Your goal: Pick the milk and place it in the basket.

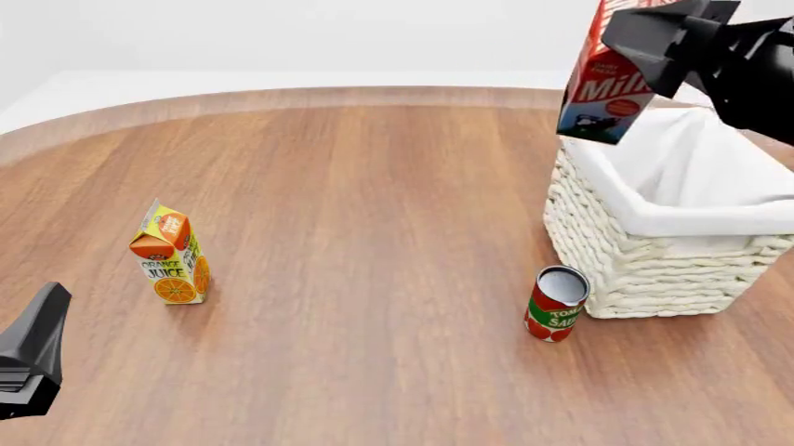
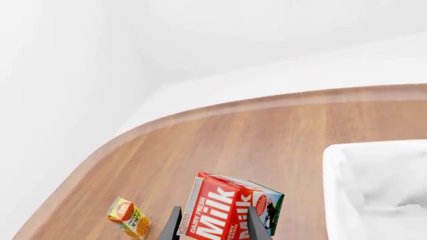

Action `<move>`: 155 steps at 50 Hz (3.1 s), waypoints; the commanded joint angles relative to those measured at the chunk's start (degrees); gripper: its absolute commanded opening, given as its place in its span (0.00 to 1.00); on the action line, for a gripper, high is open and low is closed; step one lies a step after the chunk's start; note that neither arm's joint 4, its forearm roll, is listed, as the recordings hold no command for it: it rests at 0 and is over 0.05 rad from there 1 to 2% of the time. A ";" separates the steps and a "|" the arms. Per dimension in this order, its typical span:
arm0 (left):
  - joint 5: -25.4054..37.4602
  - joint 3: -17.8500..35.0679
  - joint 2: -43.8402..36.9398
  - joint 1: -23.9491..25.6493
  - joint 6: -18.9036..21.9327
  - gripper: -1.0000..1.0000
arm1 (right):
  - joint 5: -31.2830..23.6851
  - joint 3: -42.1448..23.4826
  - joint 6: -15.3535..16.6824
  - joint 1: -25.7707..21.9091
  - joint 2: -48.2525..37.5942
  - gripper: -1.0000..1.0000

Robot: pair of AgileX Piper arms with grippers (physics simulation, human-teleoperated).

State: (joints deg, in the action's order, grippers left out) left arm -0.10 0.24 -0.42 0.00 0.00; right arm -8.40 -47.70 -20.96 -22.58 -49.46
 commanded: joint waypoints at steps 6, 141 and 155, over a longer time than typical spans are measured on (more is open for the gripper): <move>0.00 0.00 0.00 0.00 0.00 1.00 | -3.16 -2.76 1.63 4.83 3.56 0.00; 0.00 0.00 0.00 0.00 0.00 1.00 | 22.70 6.29 1.18 27.19 -23.64 0.00; 0.00 0.00 0.00 0.00 0.00 1.00 | 24.20 5.62 1.03 27.11 -26.48 0.00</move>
State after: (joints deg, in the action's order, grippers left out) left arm -0.10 0.24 -0.42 0.00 0.00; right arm 14.51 -40.75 -18.54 4.53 -74.80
